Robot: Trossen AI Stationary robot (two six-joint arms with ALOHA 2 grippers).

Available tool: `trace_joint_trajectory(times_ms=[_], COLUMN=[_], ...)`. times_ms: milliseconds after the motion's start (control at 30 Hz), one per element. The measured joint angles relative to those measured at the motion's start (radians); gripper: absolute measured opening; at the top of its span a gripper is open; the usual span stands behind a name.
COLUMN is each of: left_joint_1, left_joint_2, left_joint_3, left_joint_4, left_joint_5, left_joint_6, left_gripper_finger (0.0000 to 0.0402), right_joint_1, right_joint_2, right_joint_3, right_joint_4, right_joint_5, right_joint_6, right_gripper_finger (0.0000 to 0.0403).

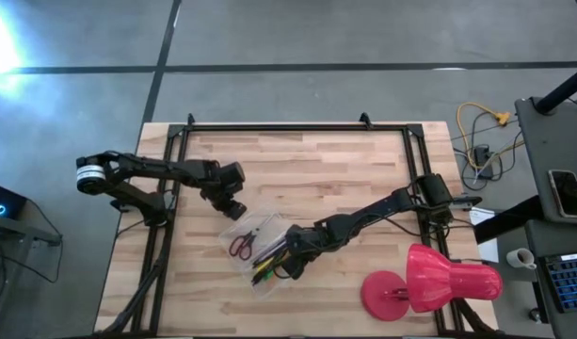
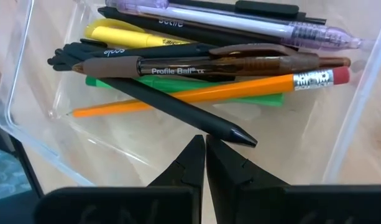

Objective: Pick & place school supplies into a supply box
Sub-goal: Close the stationery box

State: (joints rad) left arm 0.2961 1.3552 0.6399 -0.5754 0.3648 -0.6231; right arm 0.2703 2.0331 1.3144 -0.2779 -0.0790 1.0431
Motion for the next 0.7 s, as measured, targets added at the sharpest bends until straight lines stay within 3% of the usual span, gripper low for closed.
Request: trace_joint_trajectory(times_ms=[500,700], left_joint_1=[-0.035,-0.034], left_joint_2=[0.000,0.001], left_joint_3=[0.000,0.030], left_joint_4=[0.115,0.131], left_joint_5=[0.059,0.155], left_joint_6=[-0.052,-0.053], left_gripper_finger=[0.0121,0.0121], right_joint_1=[0.000,0.000], right_joint_2=[0.000,0.000], right_joint_3=[-0.015,-0.015], right_joint_4=[-0.002,-0.002], right_joint_5=[0.004,0.004], right_joint_6=[0.002,0.001], right_gripper_finger=[0.0008,0.0008])
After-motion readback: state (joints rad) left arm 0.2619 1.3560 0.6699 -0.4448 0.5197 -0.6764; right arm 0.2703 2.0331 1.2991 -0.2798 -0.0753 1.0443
